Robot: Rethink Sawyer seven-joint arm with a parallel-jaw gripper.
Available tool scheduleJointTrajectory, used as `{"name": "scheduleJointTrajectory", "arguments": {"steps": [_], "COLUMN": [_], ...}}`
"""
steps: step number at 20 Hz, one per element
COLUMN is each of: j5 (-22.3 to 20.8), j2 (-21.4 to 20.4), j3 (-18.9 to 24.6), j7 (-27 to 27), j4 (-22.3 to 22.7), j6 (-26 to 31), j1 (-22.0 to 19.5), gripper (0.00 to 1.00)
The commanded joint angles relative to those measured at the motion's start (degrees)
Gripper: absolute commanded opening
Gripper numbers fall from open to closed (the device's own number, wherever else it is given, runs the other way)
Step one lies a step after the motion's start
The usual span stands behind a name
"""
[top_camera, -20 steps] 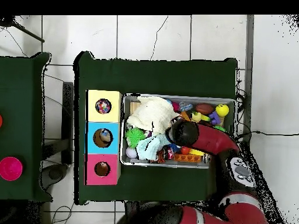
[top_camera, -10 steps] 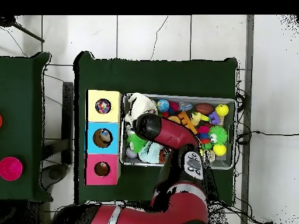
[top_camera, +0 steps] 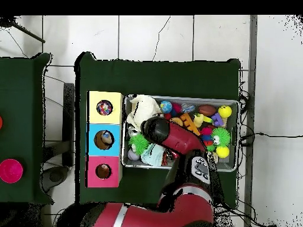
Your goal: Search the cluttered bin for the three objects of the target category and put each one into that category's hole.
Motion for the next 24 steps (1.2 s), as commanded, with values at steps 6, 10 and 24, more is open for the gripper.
{"name": "scheduleJointTrajectory", "arguments": {"steps": [6, 10, 24], "j5": [-10.98, -13.02, -19.56], "j2": [-6.15, -10.31, -5.93], "j3": [2.33, 3.04, 8.2], "j7": [-10.63, -10.05, -14.75], "j4": [-1.71, -1.42, -10.14], "j6": [20.18, 25.69, 27.77], "j1": [-9.96, -11.74, -19.66], "gripper": [1.0, 1.0, 1.0]}}
